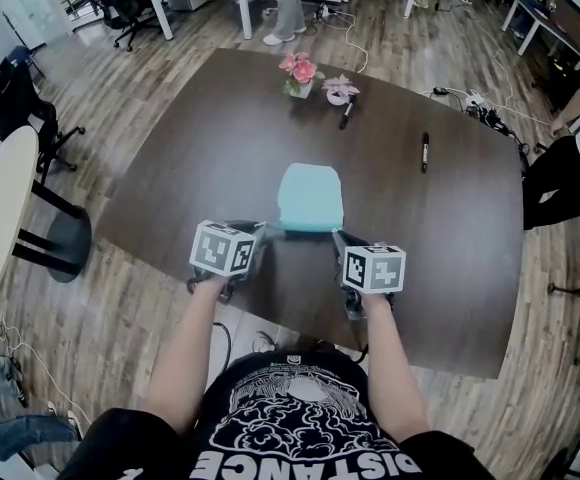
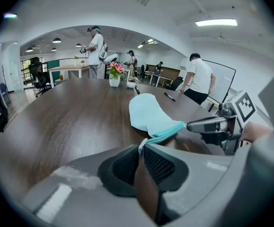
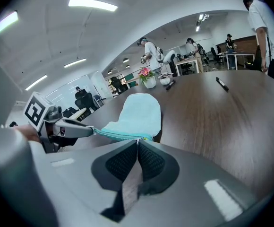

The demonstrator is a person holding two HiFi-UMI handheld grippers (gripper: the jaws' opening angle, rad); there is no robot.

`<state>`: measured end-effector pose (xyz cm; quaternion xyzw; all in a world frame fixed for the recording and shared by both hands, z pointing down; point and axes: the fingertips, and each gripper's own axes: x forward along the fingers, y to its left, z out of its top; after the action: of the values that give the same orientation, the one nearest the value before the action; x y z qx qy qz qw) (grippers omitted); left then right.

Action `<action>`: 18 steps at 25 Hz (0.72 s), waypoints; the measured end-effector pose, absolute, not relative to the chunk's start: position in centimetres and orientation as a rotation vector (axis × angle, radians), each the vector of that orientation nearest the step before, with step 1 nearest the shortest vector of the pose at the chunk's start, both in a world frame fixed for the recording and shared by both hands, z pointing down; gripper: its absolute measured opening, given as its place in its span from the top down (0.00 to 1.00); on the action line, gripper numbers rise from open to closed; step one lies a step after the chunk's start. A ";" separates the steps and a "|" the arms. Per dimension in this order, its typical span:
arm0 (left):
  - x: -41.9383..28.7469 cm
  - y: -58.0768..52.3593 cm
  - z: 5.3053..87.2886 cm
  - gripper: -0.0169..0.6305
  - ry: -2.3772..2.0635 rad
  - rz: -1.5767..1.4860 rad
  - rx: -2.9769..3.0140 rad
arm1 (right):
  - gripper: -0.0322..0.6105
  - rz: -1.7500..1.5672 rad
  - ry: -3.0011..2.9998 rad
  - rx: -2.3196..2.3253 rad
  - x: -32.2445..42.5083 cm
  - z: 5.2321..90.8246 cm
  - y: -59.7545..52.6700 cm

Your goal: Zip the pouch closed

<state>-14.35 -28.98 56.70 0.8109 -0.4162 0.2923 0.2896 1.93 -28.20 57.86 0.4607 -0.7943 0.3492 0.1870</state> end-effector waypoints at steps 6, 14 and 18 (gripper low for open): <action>-14.2 -28.9 56.9 0.78 -1.091 0.748 2.158 | 0.87 0.998 -2.238 1.279 1.6 58.2 -28.0; -14.4 -29.7 56.5 0.72 -1.119 0.690 2.148 | 0.84 0.965 -2.260 1.306 2.0 56.8 -28.7; -13.9 -30.6 54.7 0.72 -1.122 0.663 2.186 | 0.84 0.902 -2.294 1.321 2.0 54.6 -29.7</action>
<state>-13.92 -30.61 54.70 0.8209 -0.4214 0.2489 0.2942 2.04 -29.67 54.56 0.4653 -0.8081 0.3178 0.1717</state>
